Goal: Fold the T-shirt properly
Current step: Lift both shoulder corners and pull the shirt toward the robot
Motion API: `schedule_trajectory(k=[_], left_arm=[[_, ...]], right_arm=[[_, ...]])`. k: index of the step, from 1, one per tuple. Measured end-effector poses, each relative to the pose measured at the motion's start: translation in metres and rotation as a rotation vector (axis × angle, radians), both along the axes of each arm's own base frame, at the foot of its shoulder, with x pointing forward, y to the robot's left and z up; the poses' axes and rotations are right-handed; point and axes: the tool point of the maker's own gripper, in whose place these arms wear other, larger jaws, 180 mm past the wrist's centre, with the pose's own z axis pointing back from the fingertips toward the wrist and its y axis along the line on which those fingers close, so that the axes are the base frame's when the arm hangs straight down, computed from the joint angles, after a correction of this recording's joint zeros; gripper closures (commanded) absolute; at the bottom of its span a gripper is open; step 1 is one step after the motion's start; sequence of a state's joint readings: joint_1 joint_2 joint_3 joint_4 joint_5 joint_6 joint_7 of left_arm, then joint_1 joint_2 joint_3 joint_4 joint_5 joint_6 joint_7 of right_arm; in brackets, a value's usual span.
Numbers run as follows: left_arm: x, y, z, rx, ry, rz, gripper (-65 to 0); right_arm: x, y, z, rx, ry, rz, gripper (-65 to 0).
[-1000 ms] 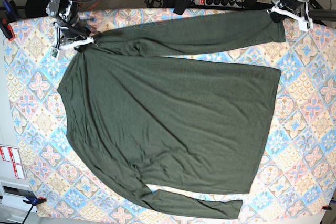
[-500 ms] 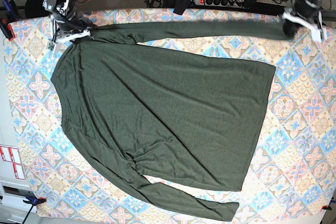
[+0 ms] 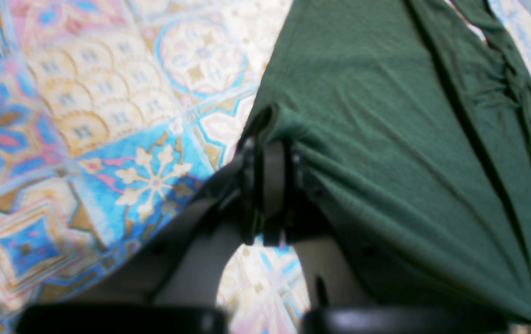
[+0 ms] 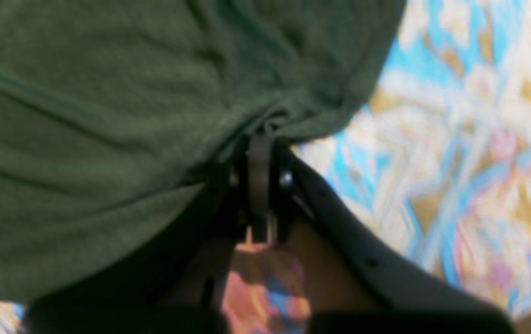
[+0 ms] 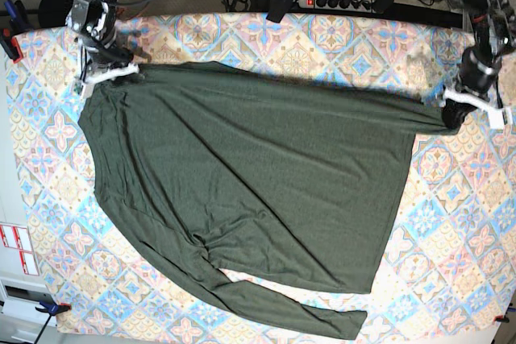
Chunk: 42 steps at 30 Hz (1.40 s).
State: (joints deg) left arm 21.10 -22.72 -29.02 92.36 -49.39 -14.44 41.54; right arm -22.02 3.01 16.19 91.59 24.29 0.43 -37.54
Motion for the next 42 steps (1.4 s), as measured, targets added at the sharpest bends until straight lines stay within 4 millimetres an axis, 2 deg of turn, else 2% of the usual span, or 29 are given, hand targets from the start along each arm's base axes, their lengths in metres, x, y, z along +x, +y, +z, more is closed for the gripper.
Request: schedule_trajectory(k=[4, 6, 10, 13, 15, 19, 22, 28, 37, 42], left_arm=[[0.021, 0.008, -0.003, -0.037, -0.022, 0.035, 0.0], [0.028, 0.012, -0.007, -0.037, -0.017, 0.049, 0.0], [0.036, -0.008, -0.034, -0.013, 0.056, -0.001, 0.0], [0.036, -0.021, -0.041, -0.018, 0.061, -0.011, 0.0], [0.032, -0.025, -0.048, -0.015, 0.083, -0.013, -4.6], [0.025, -0.028, -0.056, -0.002, 0.122, -0.023, -22.6], [0.014, -0.033, -0.065, -0.016, 0.189, -0.048, -29.8], [-0.005, -0.030, -0.075, -0.014, 0.234, -0.044, -30.6], [-0.009, -0.032, -0.079, -0.022, 0.246, -0.041, -30.6], [-0.018, -0.038, -0.099, -0.074, 0.272, -0.014, -30.6]], right_arm=[[0.032, 0.001, 0.017, -0.001, -0.085, 0.009, 0.0], [0.032, 0.002, 0.017, -0.001, -0.085, 0.012, 0.0], [0.020, 0.002, 0.009, 0.002, -0.041, 0.002, 0.0], [0.026, 0.000, 0.012, -0.003, -0.060, -0.001, 0.0], [0.027, -0.001, 0.013, -0.004, -0.066, -0.002, 0.0], [0.024, 0.000, 0.011, -0.002, -0.056, -0.002, 0.0], [0.024, 0.000, 0.011, -0.001, -0.055, -0.002, 0.0], [0.025, 0.000, 0.011, -0.001, -0.056, -0.002, 0.0], [0.025, 0.000, 0.012, -0.001, -0.057, -0.002, 0.0], [0.025, 0.000, 0.012, 0.000, -0.057, -0.002, 0.0]])
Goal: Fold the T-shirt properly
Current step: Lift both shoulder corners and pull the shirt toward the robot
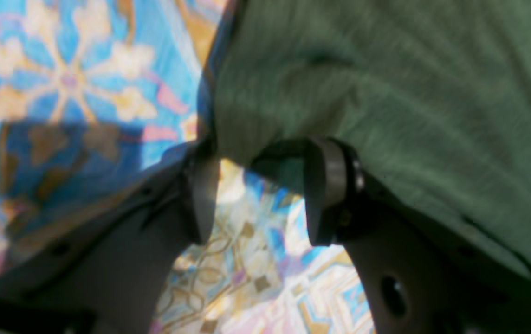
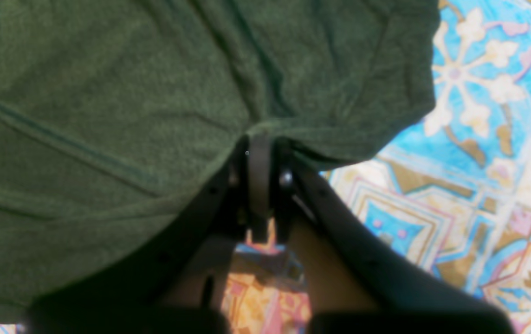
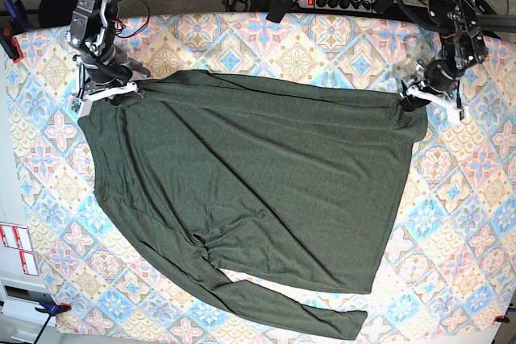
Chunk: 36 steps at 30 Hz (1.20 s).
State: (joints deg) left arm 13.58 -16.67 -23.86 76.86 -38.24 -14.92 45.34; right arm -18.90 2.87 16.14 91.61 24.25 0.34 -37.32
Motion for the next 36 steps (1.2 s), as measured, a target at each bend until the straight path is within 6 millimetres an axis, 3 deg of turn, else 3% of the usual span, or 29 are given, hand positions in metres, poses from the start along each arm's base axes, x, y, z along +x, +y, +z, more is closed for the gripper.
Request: schedule_trajectory(k=[10, 12, 15, 22, 26, 31, 36], left_arm=[[0.015, 0.000, -0.004, -0.020, -0.046, 0.054, -29.4], [0.019, -0.005, -0.004, -0.028, -0.043, 0.041, -22.6], [0.024, -0.025, -0.008, -0.042, -0.024, -0.012, -0.4], [0.024, -0.030, -0.008, -0.056, -0.036, -0.014, 0.0], [0.005, -0.019, -0.007, -0.017, -0.001, -0.055, 0.0], [-0.034, -0.015, 0.002, 0.047, 0.050, -0.124, 0.0], [-0.054, -0.002, 0.020, 0.103, 0.037, -0.127, 0.0]], right_arm=[[0.000, 0.000, 0.000, -0.001, -0.003, 0.000, 0.0], [-0.001, 0.000, 0.000, -0.001, 0.000, 0.000, 0.0], [-0.001, 0.000, 0.000, 0.000, -0.001, 0.000, 0.0], [-0.001, 0.000, 0.000, -0.001, 0.001, -0.001, 0.0], [-0.002, 0.000, -0.001, -0.001, 0.003, -0.001, 0.0], [-0.025, -0.002, -0.011, -0.005, 0.049, -0.005, 0.0], [-0.046, -0.003, -0.019, -0.008, 0.094, -0.006, 0.0]])
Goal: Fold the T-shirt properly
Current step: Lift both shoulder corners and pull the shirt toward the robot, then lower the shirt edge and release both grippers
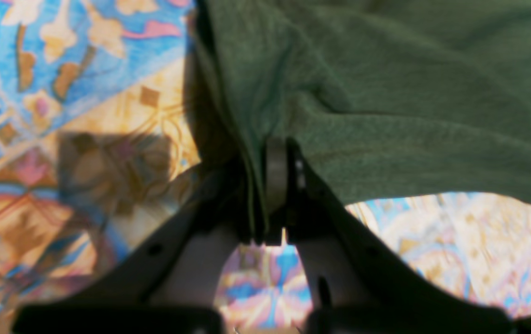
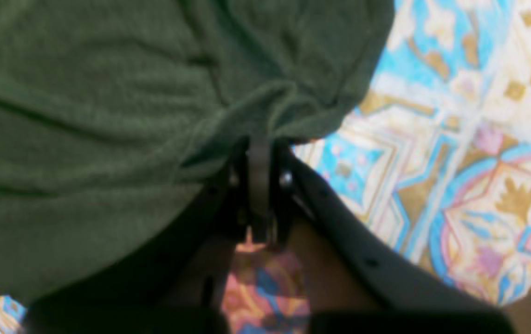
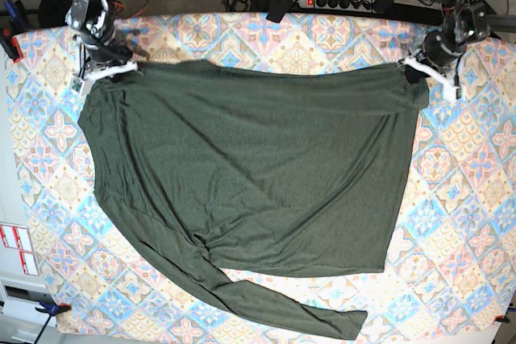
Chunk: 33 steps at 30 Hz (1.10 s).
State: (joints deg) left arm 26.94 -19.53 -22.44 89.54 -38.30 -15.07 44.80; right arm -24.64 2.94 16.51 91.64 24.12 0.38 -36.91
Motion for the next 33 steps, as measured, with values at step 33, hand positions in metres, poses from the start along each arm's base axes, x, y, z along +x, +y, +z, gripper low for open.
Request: schedule_trajectory(k=[33], left_arm=[[0.036, 0.027, 0.061, 0.081, -0.187, -0.010, 0.0]], right_arm=[[0.044, -0.016, 0.044, -0.057, -0.187, -0.021, 0.0]])
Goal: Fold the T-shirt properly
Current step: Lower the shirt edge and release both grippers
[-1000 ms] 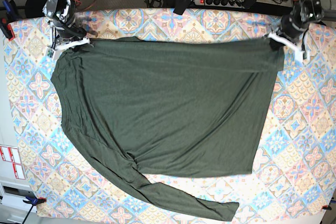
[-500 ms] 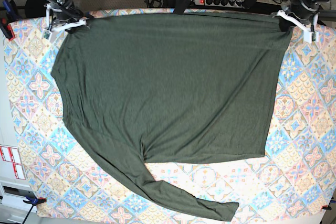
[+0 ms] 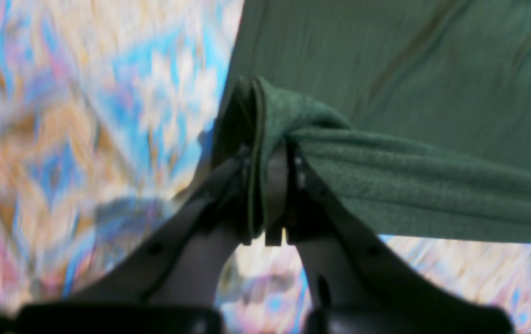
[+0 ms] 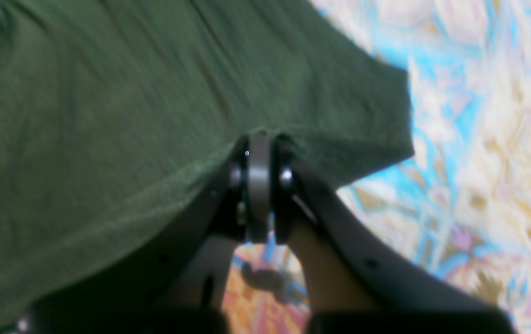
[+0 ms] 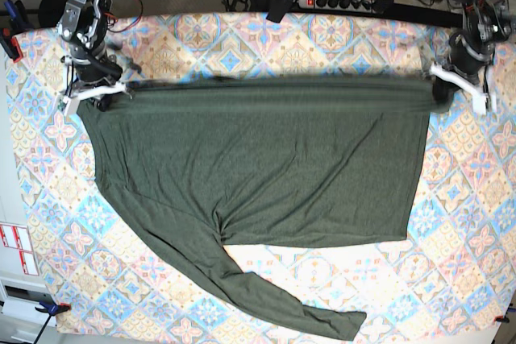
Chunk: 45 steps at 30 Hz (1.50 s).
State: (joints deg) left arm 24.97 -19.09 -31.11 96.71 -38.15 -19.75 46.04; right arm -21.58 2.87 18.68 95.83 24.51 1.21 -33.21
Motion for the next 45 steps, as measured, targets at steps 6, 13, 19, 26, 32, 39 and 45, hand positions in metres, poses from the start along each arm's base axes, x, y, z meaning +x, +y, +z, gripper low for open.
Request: schedule_trajectory(k=[6, 13, 19, 26, 32, 39, 45], left_arm=[[0.029, 0.005, 0.003, -0.023, -0.049, 0.026, 0.0], [0.057, 0.013, -0.014, -0.101, -0.049, 0.091, 0.0], [0.067, 0.011, -0.032, -0.146, -0.015, 0.116, 0.0], [0.055, 0.001, -0.052, -0.159, 0.082, 0.140, -25.4], [0.044, 0.006, -0.037, -0.139, 0.065, 0.130, -33.2], [0.006, 0.015, -0.026, -0.061, 0.091, 0.124, -33.2], [0.000, 0.014, -0.044, -0.096, 0.121, 0.159, -33.2]], right_arm=[[0.020, 0.001, -0.009, 0.033, -0.003, -0.015, 0.0], [0.030, 0.003, -0.029, 0.076, 0.029, -0.035, 0.0], [0.031, 0.005, -0.039, 0.092, 0.047, -0.043, -0.4], [0.024, 0.000, -0.043, 0.081, 0.067, -0.055, -13.2], [0.024, -0.002, -0.043, 0.079, 0.065, -0.060, -19.2], [0.003, -0.015, -0.048, 0.076, 0.087, -0.107, -19.3], [-0.005, -0.031, -0.047, 0.052, 0.097, -0.146, -19.5]])
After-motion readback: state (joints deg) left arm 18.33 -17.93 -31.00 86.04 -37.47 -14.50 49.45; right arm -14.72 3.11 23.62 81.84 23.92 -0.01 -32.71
